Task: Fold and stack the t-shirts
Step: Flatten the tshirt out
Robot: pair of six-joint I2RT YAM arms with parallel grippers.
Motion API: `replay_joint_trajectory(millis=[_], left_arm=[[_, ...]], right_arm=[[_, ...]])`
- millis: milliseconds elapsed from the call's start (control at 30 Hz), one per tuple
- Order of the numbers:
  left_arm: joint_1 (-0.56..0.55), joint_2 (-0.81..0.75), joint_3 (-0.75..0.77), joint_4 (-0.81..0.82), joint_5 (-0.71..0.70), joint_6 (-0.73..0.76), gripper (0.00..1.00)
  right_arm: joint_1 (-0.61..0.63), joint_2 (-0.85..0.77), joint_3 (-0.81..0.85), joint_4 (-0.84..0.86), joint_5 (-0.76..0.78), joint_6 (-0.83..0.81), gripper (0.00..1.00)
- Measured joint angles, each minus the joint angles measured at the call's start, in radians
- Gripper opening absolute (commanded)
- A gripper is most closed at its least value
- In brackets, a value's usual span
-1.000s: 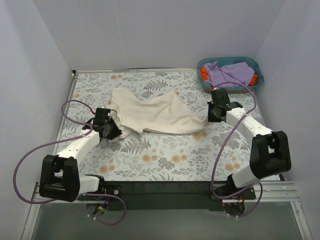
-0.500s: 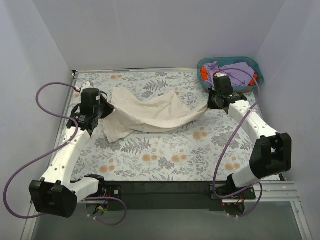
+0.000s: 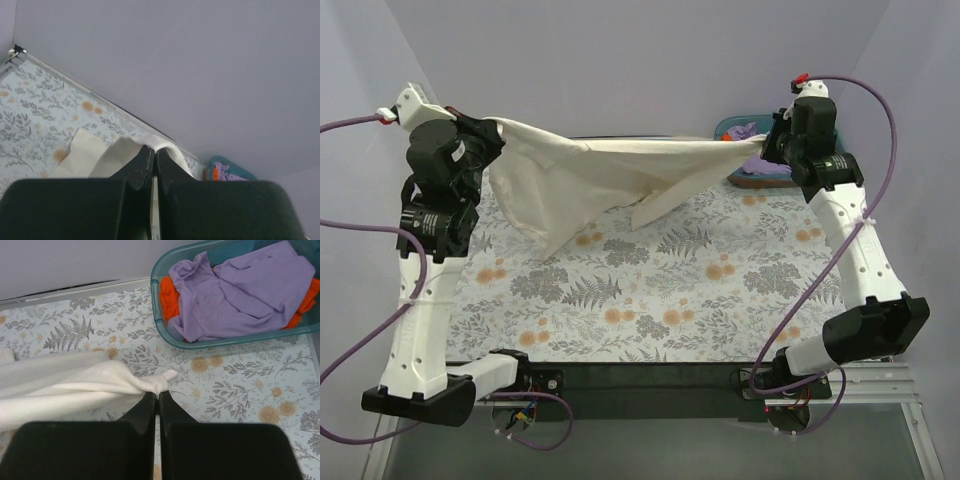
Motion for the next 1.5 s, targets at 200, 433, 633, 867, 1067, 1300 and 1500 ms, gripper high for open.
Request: replay_joint_trajectory(millis=[200,433,633,867,1067,1300,1500], left_arm=[[0.000,-0.137,0.032,0.013,-0.007,0.063,0.00],[0.000,-0.236,0.304,0.027,0.019,0.160,0.00],[0.000,-0.245,0.488,0.059,0.056,0.233,0.00],[0.000,-0.131,0.452,0.140,0.068,0.305,0.00],[0.000,0.129,0.298,0.226,0.079,0.343,0.00],[0.003,0.479,-0.079,0.349,0.116,0.353,0.00],[0.031,0.726,-0.203,0.370,0.150,0.325,0.00]], right_arm=[[0.002,-0.175,0.005,-0.026,-0.017,-0.039,0.01],[0.002,-0.435,0.113,0.006,-0.076,-0.146,0.01],[0.002,-0.520,0.199,0.037,-0.131,-0.225,0.01],[0.002,-0.410,0.199,0.023,-0.156,-0.254,0.01],[0.000,-0.199,0.083,0.012,-0.146,-0.249,0.01],[-0.001,0.083,-0.169,0.069,-0.142,-0.232,0.01],[-0.001,0.264,-0.301,0.188,-0.107,-0.236,0.01]])
